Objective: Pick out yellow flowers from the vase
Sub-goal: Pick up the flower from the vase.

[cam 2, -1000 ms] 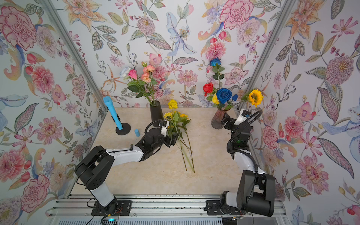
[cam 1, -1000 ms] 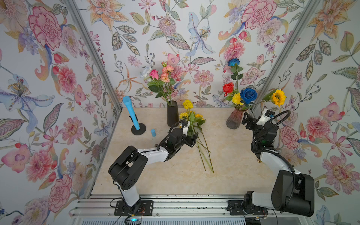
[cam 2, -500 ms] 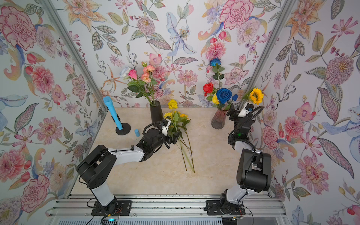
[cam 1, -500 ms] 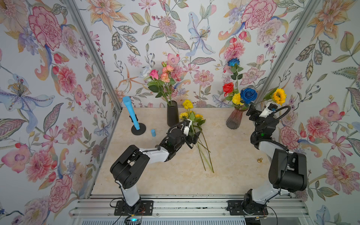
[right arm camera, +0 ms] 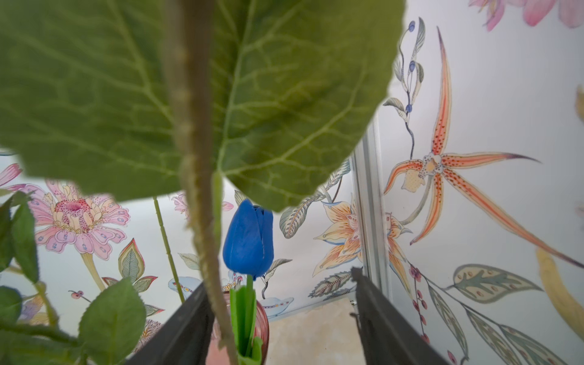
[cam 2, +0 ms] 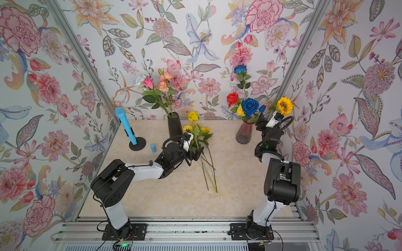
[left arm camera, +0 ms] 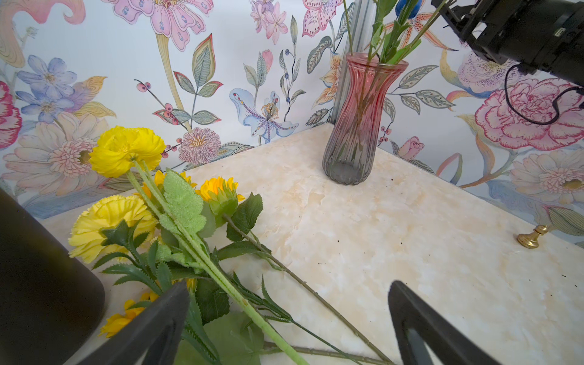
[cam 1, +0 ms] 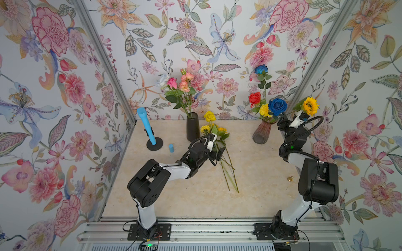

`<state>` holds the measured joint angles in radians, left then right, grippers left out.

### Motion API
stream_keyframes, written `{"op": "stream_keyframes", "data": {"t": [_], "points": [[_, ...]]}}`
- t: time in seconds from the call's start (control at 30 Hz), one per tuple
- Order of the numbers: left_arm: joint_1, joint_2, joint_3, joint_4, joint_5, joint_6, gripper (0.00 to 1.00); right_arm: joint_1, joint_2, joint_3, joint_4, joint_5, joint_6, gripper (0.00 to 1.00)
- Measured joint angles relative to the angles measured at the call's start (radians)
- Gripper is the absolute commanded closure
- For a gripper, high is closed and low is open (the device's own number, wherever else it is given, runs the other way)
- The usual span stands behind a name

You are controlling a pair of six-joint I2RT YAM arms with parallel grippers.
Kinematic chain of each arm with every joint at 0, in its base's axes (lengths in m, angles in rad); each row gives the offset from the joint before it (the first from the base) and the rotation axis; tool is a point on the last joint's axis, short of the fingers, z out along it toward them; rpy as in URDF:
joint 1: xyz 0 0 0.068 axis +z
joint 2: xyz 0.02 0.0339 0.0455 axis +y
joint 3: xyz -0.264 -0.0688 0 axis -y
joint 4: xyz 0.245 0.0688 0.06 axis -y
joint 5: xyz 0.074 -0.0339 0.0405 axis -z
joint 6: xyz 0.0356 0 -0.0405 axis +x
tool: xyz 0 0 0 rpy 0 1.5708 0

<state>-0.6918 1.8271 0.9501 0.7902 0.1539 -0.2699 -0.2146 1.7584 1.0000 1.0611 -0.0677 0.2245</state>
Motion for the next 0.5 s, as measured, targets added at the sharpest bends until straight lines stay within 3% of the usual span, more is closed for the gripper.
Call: {"op": "stream_keyframes", "data": {"t": [0.17, 0.5], "points": [[0.0, 0.0, 0.009, 0.002, 0.0, 0.001, 0.0, 0.005, 0.01, 0.018, 0.006, -0.003, 0.0, 0.36], [0.0, 0.007, 0.013, 0.019, 0.018, 0.001, 0.0, 0.011, 0.017, 0.029, 0.006, -0.008, 0.006, 0.62]]}}
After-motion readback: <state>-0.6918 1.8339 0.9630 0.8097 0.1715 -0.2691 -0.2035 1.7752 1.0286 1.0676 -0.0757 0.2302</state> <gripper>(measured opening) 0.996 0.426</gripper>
